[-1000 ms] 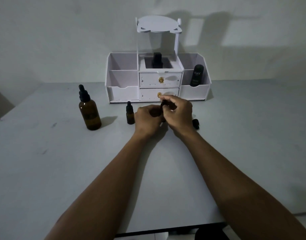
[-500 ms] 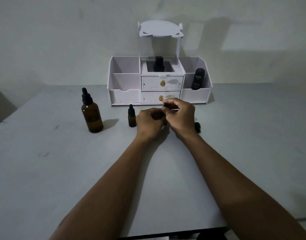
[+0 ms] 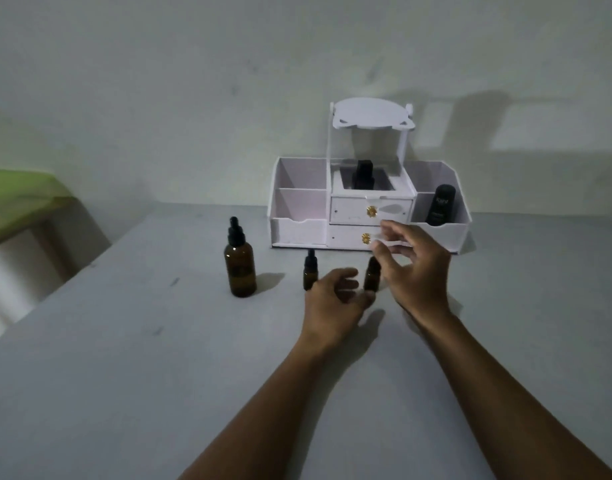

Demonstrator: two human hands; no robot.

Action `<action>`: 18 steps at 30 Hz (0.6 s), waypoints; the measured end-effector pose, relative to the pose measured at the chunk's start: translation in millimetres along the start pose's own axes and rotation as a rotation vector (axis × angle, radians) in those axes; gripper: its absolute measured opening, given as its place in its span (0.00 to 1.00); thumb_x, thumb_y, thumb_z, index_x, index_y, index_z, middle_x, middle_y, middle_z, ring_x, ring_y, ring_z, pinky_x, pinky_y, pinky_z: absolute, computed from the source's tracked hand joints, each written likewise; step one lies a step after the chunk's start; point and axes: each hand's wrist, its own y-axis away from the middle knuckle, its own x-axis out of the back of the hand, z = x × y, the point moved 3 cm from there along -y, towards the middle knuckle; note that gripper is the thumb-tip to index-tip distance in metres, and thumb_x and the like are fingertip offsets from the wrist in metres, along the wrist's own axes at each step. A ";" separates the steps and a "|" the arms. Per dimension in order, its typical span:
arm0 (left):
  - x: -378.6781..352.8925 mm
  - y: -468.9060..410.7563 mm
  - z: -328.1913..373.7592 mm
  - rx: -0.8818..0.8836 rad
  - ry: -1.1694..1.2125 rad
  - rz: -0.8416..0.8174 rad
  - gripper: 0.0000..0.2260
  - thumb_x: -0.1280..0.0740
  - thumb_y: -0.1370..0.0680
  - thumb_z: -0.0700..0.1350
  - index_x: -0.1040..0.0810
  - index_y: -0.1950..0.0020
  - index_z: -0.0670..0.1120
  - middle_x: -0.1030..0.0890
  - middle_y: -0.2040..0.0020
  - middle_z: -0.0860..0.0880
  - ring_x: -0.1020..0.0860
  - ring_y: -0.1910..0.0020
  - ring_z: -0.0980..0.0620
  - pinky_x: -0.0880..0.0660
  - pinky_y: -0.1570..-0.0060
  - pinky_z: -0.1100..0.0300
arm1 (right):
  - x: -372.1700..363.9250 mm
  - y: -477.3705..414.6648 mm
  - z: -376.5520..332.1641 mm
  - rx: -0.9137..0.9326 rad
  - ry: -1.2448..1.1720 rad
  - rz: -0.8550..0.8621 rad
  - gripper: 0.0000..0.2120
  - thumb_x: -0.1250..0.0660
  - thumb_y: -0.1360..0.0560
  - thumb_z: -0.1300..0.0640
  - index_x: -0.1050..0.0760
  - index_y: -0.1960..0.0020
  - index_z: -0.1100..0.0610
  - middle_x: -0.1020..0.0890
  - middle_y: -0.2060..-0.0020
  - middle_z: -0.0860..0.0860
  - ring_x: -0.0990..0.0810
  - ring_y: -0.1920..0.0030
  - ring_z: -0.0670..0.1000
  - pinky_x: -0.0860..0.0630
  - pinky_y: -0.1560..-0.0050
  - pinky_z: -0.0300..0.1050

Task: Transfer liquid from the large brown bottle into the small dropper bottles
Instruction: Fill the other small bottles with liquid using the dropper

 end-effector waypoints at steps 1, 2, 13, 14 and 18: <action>11.7 3.6 -0.3 -0.025 -0.043 0.006 0.22 0.25 0.25 0.46 0.24 0.31 0.50 0.19 0.40 0.52 0.21 0.48 0.59 0.26 0.54 0.72 | 0.5 -1.0 -6.7 0.035 -0.006 0.012 0.14 0.27 0.25 0.58 0.20 0.40 0.58 0.17 0.47 0.48 0.18 0.48 0.44 0.21 0.50 0.34; 24.7 8.0 0.5 -0.066 -0.076 0.032 0.20 0.26 0.24 0.47 0.23 0.33 0.50 0.18 0.42 0.53 0.20 0.49 0.60 0.24 0.54 0.72 | 0.4 -0.9 -13.4 0.058 -0.014 0.022 0.13 0.27 0.25 0.59 0.20 0.41 0.58 0.17 0.48 0.47 0.18 0.49 0.44 0.20 0.50 0.35; 180.7 -4.1 -22.0 -0.252 0.103 0.602 0.17 0.24 0.27 0.48 0.19 0.40 0.50 0.16 0.49 0.52 0.19 0.53 0.62 0.23 0.57 0.68 | -88.0 -11.1 -84.6 -0.093 -0.246 -0.254 0.08 0.27 0.26 0.61 0.17 0.47 0.56 0.15 0.56 0.48 0.17 0.56 0.44 0.22 0.57 0.30; 185.7 -9.7 -28.2 -0.228 0.109 0.537 0.21 0.24 0.29 0.51 0.20 0.37 0.51 0.16 0.47 0.52 0.18 0.50 0.60 0.22 0.53 0.64 | -100.2 -13.6 -88.1 -0.141 -0.264 -0.282 0.09 0.27 0.27 0.59 0.17 0.47 0.55 0.15 0.56 0.48 0.17 0.55 0.44 0.23 0.57 0.28; 190.7 -26.1 -47.4 -0.143 0.126 0.318 0.34 0.24 0.38 0.54 0.23 0.32 0.53 0.18 0.39 0.48 0.19 0.41 0.52 0.21 0.42 0.53 | -141.9 -19.1 -97.7 -0.246 -0.268 -0.408 0.15 0.26 0.27 0.53 0.19 0.41 0.54 0.16 0.52 0.48 0.18 0.52 0.44 0.22 0.52 0.32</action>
